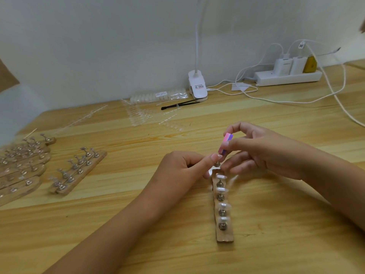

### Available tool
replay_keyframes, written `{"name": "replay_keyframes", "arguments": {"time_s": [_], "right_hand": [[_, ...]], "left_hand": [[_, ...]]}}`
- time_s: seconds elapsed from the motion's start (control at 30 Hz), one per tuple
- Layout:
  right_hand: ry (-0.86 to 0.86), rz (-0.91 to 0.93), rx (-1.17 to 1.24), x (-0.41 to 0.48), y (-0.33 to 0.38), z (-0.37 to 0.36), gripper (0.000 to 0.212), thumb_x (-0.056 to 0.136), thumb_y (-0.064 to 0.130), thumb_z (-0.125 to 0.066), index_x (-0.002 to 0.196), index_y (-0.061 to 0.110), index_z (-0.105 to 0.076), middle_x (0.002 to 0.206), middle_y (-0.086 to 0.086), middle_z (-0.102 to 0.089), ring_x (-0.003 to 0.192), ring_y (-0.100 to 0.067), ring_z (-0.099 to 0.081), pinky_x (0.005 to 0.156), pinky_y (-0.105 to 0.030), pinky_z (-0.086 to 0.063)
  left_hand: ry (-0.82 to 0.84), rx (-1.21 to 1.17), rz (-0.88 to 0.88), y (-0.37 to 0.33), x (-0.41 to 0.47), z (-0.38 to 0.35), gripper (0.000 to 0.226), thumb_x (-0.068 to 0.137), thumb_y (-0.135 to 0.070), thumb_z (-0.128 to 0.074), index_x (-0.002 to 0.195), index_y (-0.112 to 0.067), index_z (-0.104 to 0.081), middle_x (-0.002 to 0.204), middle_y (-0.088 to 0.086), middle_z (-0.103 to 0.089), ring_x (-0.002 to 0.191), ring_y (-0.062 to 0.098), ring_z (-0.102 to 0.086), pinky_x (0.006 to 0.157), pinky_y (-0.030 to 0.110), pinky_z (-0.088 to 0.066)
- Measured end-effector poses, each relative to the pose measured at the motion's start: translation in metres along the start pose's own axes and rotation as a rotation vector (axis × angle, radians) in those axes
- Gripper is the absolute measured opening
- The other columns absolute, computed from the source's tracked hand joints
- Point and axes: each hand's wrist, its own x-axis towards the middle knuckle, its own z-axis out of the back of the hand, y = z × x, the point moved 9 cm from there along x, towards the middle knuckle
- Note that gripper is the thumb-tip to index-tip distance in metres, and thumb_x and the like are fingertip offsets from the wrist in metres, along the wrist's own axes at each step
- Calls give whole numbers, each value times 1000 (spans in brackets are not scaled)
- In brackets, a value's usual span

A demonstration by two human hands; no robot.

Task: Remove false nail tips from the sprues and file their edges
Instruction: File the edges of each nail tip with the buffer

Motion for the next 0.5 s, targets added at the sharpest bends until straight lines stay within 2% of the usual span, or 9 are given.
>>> {"name": "replay_keyframes", "arguments": {"time_s": [0.1,0.2,0.27,0.33,0.4,0.5], "right_hand": [[7,-5,-10,0,0,-1,49,72,22,-75,114,16,-50,93,-13,-74,82,-29,-74,63,-26,-59],[5,-18,-4,1,0,0,40,80,14,-73,113,15,-51,94,-16,-74,83,-30,-74,65,-25,-59],[13,-40,-5,1,-3,-1,33,86,8,-68,113,14,-51,94,-17,-74,81,-29,-74,65,-25,-60],[18,-58,-9,2,-6,-1,34,86,7,-68,114,13,-50,94,-18,-75,79,-28,-74,64,-25,-60],[22,-60,-20,1,-5,-2,35,85,8,-69,115,14,-50,95,-18,-74,80,-29,-74,64,-25,-60],[-5,-34,-48,0,-1,1,41,81,15,-72,115,13,-51,96,-19,-74,81,-29,-74,62,-24,-59]], "left_hand": [[43,27,-16,-4,-1,-5,35,82,-64,-57,57,-42,-68,55,-19,-58,55,-5,-49,57,11,-38],[59,67,-33,-4,-1,-7,27,90,-48,-63,65,-52,-70,62,-20,-63,62,-5,-54,60,10,-39],[75,74,-28,-4,-1,-8,16,91,-45,-64,80,-51,-75,69,-19,-67,69,-5,-57,63,10,-41],[88,72,-17,-2,-1,-8,13,90,-45,-64,87,-46,-77,71,-17,-68,70,-2,-58,63,12,-42],[83,51,-7,-2,-1,-7,17,88,-51,-63,84,-45,-78,71,-10,-68,66,3,-57,61,14,-41],[38,44,-19,-3,-1,3,25,87,-55,-63,73,-38,-75,61,-12,-60,56,-2,-48,54,9,-37]]}}
